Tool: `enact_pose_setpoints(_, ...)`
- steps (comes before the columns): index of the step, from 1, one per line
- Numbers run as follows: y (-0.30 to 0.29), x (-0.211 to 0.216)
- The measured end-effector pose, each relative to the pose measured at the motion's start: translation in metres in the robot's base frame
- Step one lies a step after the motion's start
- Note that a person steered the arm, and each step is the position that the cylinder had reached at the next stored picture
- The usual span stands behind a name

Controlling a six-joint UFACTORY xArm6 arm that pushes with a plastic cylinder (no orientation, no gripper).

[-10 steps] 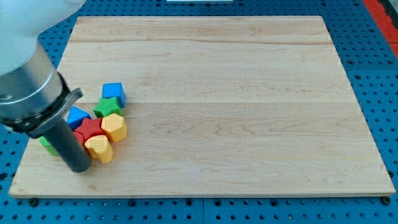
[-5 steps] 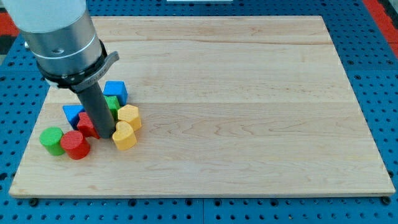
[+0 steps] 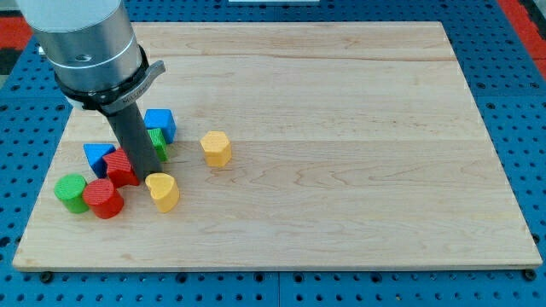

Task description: Group up the yellow hexagon and yellow heart at the right side of the green star

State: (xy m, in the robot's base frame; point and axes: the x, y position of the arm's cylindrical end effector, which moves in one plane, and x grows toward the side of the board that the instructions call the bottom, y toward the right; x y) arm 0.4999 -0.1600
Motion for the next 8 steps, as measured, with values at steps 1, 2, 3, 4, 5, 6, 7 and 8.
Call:
enact_pose_setpoints(1, -0.011, 0.010)
enact_pose_setpoints(2, -0.009, 0.010)
enact_pose_setpoints(3, 0.006, 0.023)
enact_pose_setpoints(4, 0.006, 0.041)
enact_pose_setpoints(5, 0.013, 0.041)
enact_pose_setpoints(6, 0.019, 0.056)
enact_pose_setpoints(7, 0.019, 0.081)
enact_pose_setpoints(8, 0.045, 0.066)
